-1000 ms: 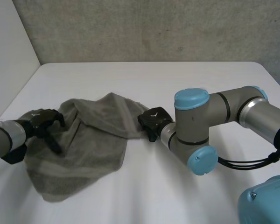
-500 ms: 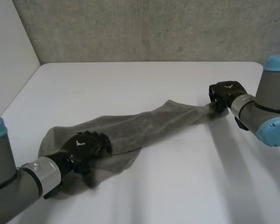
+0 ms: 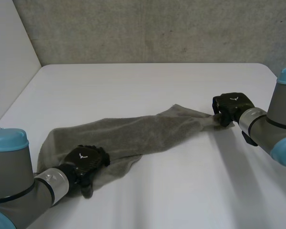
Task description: Fold the towel.
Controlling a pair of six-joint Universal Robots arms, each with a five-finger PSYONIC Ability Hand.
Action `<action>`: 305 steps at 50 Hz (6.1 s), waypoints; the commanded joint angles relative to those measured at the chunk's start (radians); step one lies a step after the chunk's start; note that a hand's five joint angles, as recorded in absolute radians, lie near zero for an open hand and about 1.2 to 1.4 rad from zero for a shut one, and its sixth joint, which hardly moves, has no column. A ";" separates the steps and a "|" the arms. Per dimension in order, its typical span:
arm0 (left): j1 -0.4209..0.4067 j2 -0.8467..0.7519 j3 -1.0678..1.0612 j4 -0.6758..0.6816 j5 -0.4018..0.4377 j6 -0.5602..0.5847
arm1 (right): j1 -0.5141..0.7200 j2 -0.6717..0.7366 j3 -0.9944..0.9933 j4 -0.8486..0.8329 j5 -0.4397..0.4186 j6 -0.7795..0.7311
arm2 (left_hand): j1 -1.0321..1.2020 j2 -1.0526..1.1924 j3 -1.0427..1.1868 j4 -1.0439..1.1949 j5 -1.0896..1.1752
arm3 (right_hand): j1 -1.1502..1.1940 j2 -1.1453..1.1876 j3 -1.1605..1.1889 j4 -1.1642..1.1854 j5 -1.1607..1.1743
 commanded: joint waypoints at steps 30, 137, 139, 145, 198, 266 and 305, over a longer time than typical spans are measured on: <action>0.096 0.375 0.085 -0.027 0.017 -0.120 | -0.216 -0.300 -0.007 0.207 -0.278 0.008 | 0.578 0.523 0.543 0.498 0.525 | 0.058 0.100 0.075 0.068 0.067; 0.007 0.013 -0.004 0.122 0.043 -0.033 | -0.172 -0.105 -0.017 0.249 -0.250 -0.066 | 0.950 0.895 0.915 0.870 0.897 | 0.058 0.100 0.075 0.068 0.067; 0.007 0.052 0.006 0.110 0.043 -0.036 | -0.173 -0.137 -0.018 0.252 -0.257 -0.064 | 0.950 0.895 0.915 0.870 0.897 | 0.058 0.100 0.075 0.068 0.067; 0.042 0.305 0.058 0.073 0.051 -0.111 | -0.181 -0.271 -0.038 0.266 -0.285 -0.051 | 0.950 0.895 0.915 0.870 0.897 | 0.058 0.100 0.075 0.068 0.067; 0.134 0.066 0.769 0.200 0.135 -0.811 | -0.066 -0.095 -0.509 0.225 -0.314 0.286 | 0.950 0.895 0.915 0.870 0.897 | 0.058 0.100 0.075 0.068 0.067; 0.228 -0.045 0.225 0.234 0.350 -0.429 | -0.179 -0.226 0.182 -0.012 -0.162 -0.047 | 0.950 0.895 0.915 0.870 0.897 | -0.960 -0.918 -0.944 -0.951 -0.952; 0.236 -0.040 0.182 0.235 0.352 -0.432 | -0.353 0.019 0.347 -0.451 -0.498 -0.736 | 0.950 0.895 0.915 0.870 0.897 | -0.924 -0.882 -0.908 -0.915 -0.915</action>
